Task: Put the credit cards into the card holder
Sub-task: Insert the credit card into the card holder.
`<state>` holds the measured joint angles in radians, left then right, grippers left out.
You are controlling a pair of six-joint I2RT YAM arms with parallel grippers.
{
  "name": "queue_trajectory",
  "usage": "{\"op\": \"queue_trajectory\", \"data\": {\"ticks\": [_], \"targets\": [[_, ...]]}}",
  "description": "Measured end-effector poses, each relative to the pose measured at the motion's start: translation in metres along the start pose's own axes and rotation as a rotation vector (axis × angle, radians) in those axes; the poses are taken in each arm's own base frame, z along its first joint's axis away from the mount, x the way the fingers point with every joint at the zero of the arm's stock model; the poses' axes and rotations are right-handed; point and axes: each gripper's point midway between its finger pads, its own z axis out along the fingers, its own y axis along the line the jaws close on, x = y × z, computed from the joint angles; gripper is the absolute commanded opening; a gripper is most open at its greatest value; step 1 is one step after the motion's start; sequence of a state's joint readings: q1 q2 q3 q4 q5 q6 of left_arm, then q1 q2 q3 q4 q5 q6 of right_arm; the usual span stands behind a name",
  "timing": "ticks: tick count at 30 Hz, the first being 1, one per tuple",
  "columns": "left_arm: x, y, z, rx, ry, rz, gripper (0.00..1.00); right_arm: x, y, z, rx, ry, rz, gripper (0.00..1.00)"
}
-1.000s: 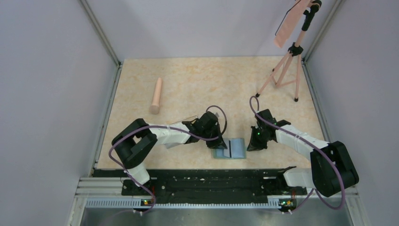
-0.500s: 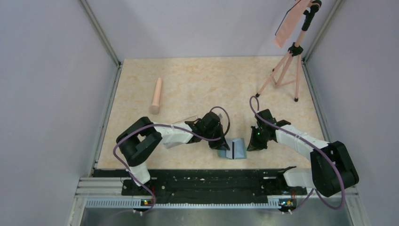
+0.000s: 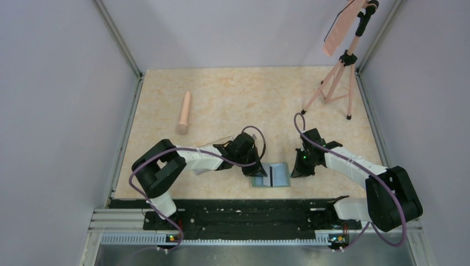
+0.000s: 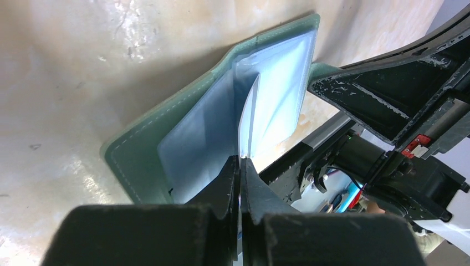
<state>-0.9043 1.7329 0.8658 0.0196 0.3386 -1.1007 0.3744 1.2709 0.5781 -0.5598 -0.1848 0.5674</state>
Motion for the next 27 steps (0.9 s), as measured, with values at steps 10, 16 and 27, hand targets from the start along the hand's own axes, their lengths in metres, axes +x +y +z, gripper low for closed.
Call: {"op": "queue_trajectory", "data": {"ticks": [10, 16, 27], "targets": [[-0.006, 0.006, -0.01, -0.02, -0.045, -0.013, 0.0, 0.0, 0.0, 0.0, -0.002, -0.001, -0.001, 0.0], [0.001, 0.01, -0.008, -0.017, 0.014, 0.023, 0.0, -0.001, 0.001, 0.0, -0.004, -0.002, -0.003, 0.0], [0.004, 0.006, -0.005, 0.008, 0.064, 0.076, 0.0, -0.001, 0.001, 0.0, -0.006, -0.004, -0.009, 0.0]]}}
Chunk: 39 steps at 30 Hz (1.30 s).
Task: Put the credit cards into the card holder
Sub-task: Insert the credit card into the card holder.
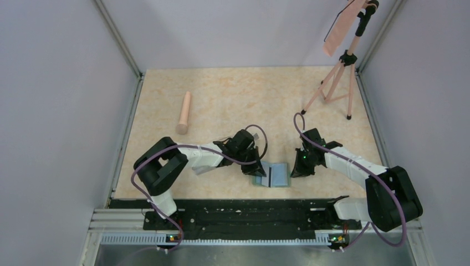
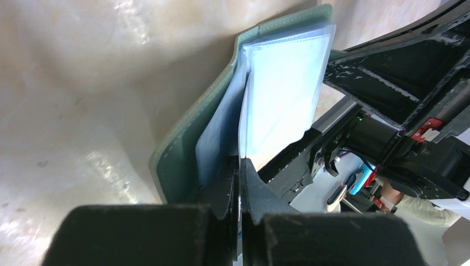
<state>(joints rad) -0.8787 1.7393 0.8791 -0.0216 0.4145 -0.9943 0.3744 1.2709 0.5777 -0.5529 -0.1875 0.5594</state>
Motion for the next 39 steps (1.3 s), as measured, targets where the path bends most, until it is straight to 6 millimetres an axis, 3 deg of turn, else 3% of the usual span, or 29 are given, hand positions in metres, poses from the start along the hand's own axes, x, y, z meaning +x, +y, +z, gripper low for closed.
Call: {"op": "queue_trajectory", "data": {"ticks": [8, 25, 26, 30, 32, 35, 39], "targets": [[-0.004, -0.011, 0.008, 0.055, 0.017, 0.023, 0.0, 0.0, 0.0, 0.0, 0.0, 0.0, 0.0, 0.0], [-0.011, -0.028, 0.007, 0.139, 0.001, 0.075, 0.0, 0.0, 0.0, 0.0, 0.001, 0.0, 0.0, 0.0], [-0.011, -0.029, 0.007, 0.144, 0.001, 0.076, 0.0, 0.0, 0.0, 0.0, 0.001, -0.001, 0.0, 0.03], [-0.013, -0.028, 0.008, 0.172, -0.007, 0.063, 0.0, 0.002, -0.002, -0.003, 0.007, 0.003, -0.002, 0.34], [-0.012, -0.024, 0.009, 0.175, -0.006, 0.051, 0.0, 0.001, -0.001, -0.007, 0.01, 0.003, -0.005, 0.44], [-0.013, -0.022, 0.009, 0.178, -0.003, 0.04, 0.0, -0.005, 0.003, -0.016, 0.007, -0.019, -0.012, 0.48], [-0.015, -0.021, 0.009, 0.176, -0.006, 0.049, 0.0, -0.014, 0.01, -0.029, -0.014, -0.06, -0.023, 0.44]]}}
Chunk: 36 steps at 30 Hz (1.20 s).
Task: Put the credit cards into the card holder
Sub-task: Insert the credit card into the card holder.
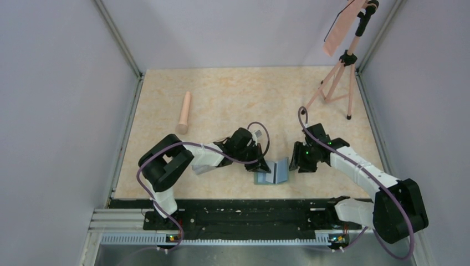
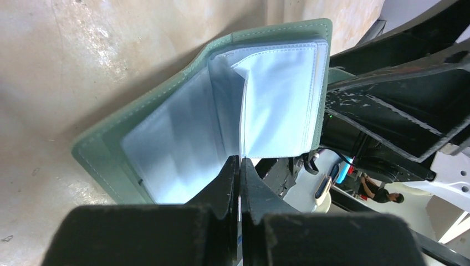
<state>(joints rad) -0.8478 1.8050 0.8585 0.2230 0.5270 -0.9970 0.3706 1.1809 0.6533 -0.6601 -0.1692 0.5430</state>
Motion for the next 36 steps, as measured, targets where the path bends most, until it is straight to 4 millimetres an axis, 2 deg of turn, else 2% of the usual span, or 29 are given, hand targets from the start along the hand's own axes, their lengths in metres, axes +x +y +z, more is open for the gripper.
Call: {"op": "queue_trajectory", "data": {"ticks": [10, 14, 21, 30, 36], "targets": [[-0.005, 0.002, 0.003, -0.055, 0.022, 0.04, 0.0, -0.012, 0.014, -0.021, -0.056, -0.057, -0.044, 0.09], [-0.009, 0.0, 0.003, -0.075, 0.026, 0.052, 0.0, -0.017, 0.024, -0.029, -0.103, -0.084, -0.065, 0.0], [-0.009, 0.001, 0.003, -0.083, 0.032, 0.053, 0.0, -0.015, 0.034, -0.023, -0.169, -0.068, -0.074, 0.0], [-0.008, 0.002, 0.004, -0.082, 0.035, 0.049, 0.0, 0.01, 0.014, 0.012, -0.119, 0.038, -0.031, 0.0], [-0.007, 0.003, 0.005, -0.069, 0.025, 0.033, 0.0, 0.014, 0.007, 0.023, -0.082, 0.061, -0.005, 0.0]]}}
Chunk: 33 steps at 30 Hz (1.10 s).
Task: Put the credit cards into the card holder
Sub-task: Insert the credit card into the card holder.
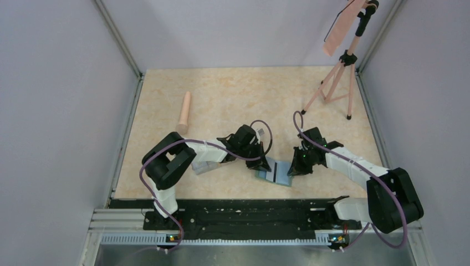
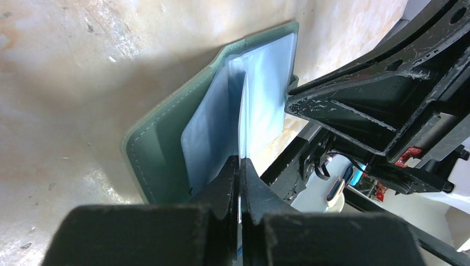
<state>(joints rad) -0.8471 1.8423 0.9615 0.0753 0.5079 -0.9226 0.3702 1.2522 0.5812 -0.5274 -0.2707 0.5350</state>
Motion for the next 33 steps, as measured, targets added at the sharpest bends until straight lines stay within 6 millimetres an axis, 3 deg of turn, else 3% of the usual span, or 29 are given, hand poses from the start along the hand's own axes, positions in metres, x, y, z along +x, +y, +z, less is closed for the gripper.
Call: {"op": "queue_trajectory", "data": {"ticks": [33], "targets": [[-0.002, -0.001, 0.01, 0.055, -0.008, -0.048, 0.02, -0.001, -0.001, 0.002, 0.006, -0.001, 0.013, 0.0]]}}
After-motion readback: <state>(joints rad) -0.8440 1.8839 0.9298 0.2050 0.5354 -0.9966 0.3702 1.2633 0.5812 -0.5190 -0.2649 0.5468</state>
